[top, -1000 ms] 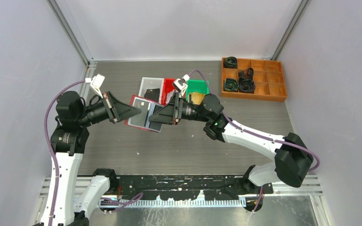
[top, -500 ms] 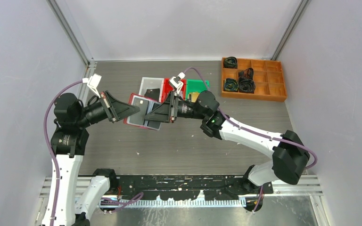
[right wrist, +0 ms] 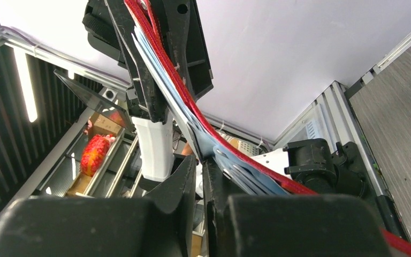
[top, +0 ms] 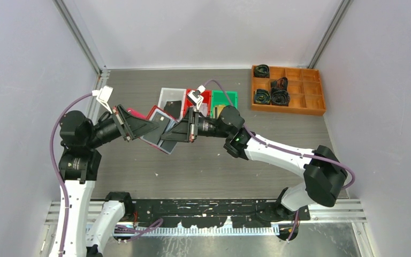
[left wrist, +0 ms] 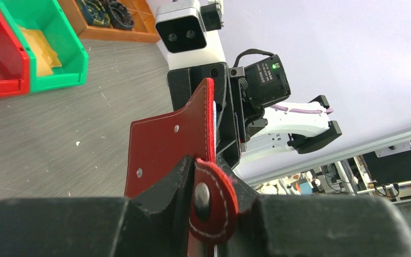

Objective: Take the credit cards out of the card holder
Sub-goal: Remove the credit card from the card holder.

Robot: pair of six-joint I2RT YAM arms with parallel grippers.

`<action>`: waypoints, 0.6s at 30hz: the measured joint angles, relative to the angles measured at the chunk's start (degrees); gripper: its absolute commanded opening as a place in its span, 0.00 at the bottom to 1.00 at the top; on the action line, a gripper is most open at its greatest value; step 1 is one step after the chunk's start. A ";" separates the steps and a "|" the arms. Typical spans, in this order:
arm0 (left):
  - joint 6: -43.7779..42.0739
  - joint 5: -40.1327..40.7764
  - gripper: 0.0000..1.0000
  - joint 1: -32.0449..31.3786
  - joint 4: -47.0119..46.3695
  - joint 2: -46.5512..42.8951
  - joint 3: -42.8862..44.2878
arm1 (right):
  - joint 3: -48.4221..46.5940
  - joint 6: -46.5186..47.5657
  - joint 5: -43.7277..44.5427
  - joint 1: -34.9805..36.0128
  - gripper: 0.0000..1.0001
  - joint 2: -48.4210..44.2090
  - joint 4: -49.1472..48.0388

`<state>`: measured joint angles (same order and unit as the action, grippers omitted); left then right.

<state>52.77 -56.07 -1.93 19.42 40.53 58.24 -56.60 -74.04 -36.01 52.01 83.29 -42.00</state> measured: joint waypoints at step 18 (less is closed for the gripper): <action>-0.39 1.70 0.00 -0.22 1.55 -0.50 -0.72 | 3.78 -0.04 4.04 0.39 0.36 -1.40 -5.09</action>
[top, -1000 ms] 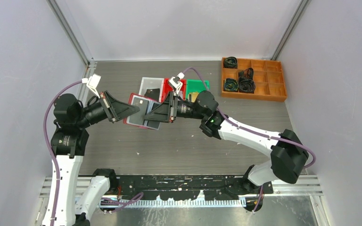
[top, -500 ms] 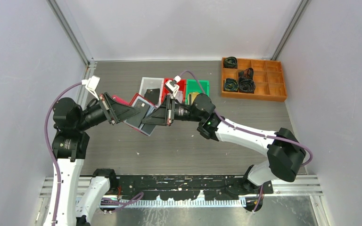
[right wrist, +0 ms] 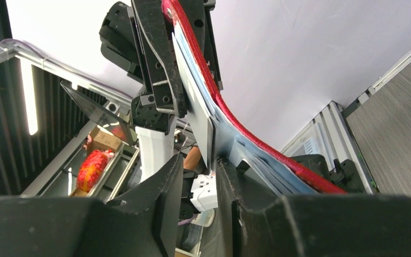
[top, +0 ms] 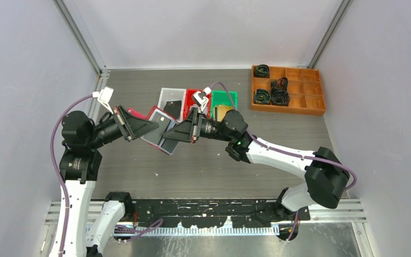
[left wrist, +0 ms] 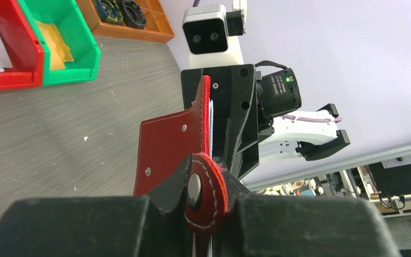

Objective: Take the credit cards out of the card holder
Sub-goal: Remove the credit card from the card holder.

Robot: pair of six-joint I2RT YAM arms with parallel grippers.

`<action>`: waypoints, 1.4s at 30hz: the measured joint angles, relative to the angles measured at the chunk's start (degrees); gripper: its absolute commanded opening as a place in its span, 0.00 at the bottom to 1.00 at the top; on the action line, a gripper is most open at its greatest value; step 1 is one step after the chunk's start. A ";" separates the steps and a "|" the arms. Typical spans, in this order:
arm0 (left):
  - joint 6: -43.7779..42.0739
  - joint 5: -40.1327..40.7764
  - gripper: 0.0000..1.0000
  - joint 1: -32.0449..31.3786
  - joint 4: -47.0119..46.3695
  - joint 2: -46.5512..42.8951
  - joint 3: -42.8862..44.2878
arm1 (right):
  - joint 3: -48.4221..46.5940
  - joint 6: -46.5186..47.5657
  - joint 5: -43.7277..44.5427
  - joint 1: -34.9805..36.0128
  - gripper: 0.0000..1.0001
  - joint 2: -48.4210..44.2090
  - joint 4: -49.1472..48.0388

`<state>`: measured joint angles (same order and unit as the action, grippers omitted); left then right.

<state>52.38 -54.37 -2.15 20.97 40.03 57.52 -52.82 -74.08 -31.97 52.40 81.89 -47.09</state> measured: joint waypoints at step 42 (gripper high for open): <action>3.37 -0.94 0.09 0.20 1.09 1.86 1.53 | 6.58 -0.31 8.28 1.66 0.01 -1.60 -8.02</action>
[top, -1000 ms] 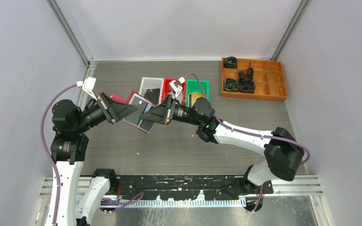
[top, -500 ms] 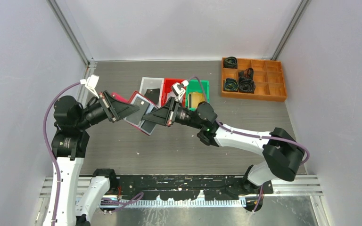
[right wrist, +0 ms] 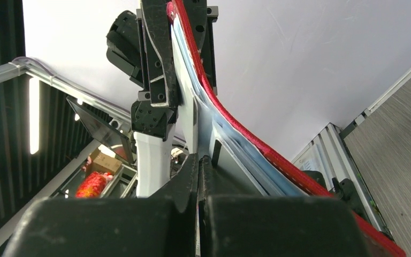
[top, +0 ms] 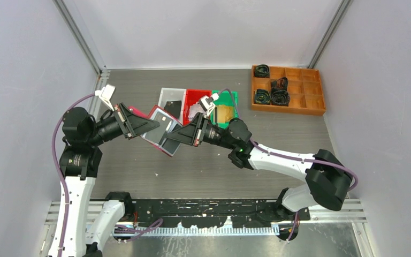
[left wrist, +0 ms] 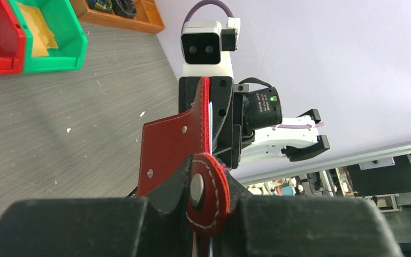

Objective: Take the credit cards out of the card holder
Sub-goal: Remove the credit card from the card holder.

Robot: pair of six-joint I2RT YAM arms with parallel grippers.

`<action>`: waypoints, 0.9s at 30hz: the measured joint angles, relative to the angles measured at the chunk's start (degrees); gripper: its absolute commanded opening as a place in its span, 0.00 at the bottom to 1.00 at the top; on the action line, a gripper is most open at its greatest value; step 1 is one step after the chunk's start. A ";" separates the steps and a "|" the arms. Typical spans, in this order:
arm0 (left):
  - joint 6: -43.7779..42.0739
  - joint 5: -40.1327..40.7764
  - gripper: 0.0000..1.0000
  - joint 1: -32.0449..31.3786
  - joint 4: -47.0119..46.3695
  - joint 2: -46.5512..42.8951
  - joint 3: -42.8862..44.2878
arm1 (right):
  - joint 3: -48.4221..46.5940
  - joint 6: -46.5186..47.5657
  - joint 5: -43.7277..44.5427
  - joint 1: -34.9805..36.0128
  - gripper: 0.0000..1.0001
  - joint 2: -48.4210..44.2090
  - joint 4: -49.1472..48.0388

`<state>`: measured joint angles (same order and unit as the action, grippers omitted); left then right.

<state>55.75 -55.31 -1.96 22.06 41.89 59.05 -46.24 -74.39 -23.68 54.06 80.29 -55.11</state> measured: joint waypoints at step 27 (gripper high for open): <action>-0.26 1.81 0.11 0.98 -2.29 -0.35 0.09 | -7.15 -0.02 -2.58 0.22 0.40 3.02 4.11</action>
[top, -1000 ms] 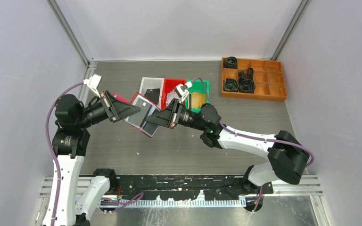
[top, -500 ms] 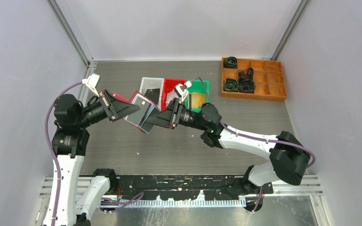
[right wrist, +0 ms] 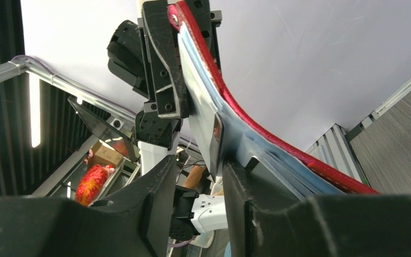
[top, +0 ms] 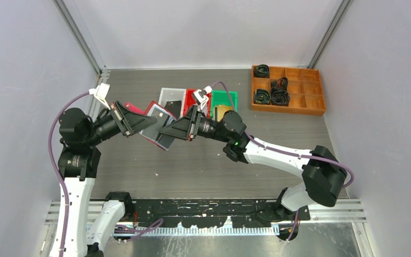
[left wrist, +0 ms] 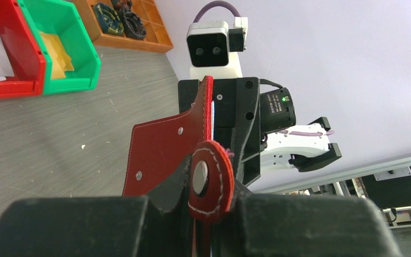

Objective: Take the credit cards out of the card holder
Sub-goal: Remove the credit card from the card holder.

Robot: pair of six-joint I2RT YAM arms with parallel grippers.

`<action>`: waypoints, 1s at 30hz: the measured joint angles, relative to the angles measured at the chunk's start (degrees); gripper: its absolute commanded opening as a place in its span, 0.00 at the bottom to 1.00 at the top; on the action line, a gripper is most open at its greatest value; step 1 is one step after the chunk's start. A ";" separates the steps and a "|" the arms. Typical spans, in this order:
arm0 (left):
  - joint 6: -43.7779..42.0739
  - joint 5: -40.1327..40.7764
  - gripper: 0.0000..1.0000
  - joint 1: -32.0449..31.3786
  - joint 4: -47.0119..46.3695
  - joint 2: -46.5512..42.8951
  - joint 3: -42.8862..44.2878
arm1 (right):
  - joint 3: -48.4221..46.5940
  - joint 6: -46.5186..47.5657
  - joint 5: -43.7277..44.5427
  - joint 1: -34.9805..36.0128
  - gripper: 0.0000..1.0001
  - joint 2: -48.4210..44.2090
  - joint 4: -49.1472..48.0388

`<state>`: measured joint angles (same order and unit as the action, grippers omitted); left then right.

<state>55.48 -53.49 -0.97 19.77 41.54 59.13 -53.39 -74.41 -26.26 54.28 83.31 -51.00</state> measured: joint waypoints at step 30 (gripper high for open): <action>1.55 -0.55 0.06 -0.11 0.59 0.22 1.46 | 7.45 0.11 6.86 1.64 0.01 -1.38 -8.61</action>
<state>57.04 -54.04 -1.08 20.36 41.76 60.60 -45.93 -74.30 -19.40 55.92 81.93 -59.61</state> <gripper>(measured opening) 0.111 0.030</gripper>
